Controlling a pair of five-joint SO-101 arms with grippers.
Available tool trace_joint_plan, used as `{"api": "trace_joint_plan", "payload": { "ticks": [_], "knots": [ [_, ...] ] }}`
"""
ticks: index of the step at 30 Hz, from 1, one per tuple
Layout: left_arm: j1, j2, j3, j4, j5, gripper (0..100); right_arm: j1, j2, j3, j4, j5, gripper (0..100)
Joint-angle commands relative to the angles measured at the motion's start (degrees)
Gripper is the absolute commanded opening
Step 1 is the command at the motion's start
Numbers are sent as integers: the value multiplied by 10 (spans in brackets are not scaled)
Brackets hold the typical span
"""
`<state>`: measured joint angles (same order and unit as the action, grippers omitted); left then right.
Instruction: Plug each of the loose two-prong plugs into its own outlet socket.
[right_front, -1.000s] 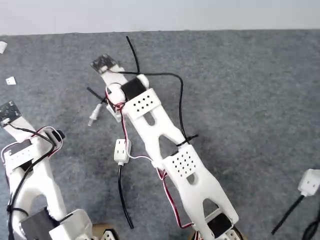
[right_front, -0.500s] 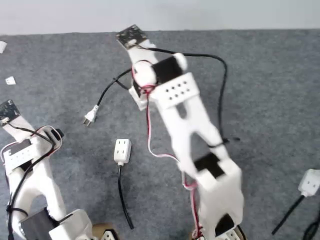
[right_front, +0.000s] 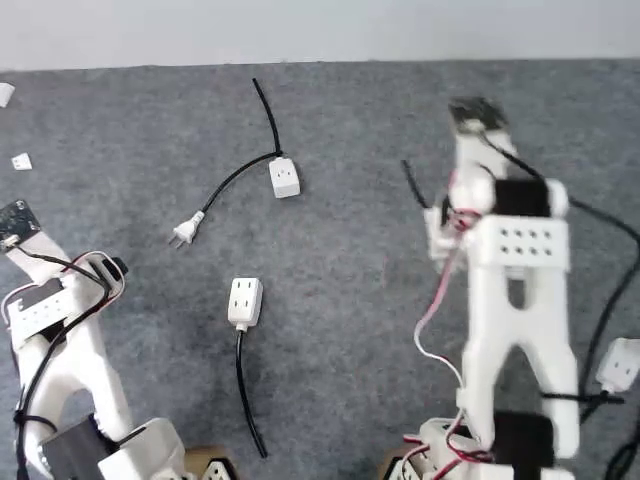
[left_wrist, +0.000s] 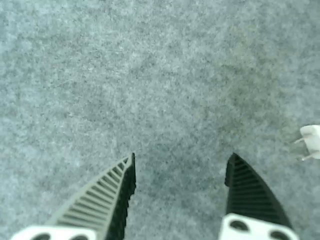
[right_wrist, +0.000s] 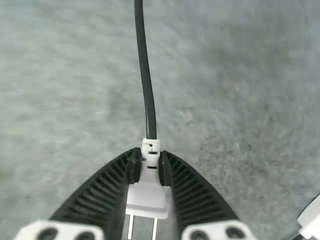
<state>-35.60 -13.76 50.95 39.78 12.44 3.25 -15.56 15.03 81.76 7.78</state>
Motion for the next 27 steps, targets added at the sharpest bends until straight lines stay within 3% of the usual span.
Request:
{"api": "trace_joint_plan", "payload": {
  "ticks": [1, 5, 10, 14, 21, 27],
  "knots": [
    [2, -2, -11, -12, 4, 276, 37, -34, 131, -123, 4, 8],
    [2, -2, -10, -11, 4, 276, 52, -20, 208, -189, 8, 8],
    [2, -3, -10, 12, 4, 276, 51, 20, 219, -177, 84, 9],
    [-1, -3, -10, 13, 4, 276, 51, 72, 206, -180, 92, 13],
    [3, -5, -10, 37, -55, 276, 53, 139, 134, -157, 91, 195],
    [34, -4, -7, 36, -98, 276, 40, 130, 118, -155, 88, 77]
  ]
}}
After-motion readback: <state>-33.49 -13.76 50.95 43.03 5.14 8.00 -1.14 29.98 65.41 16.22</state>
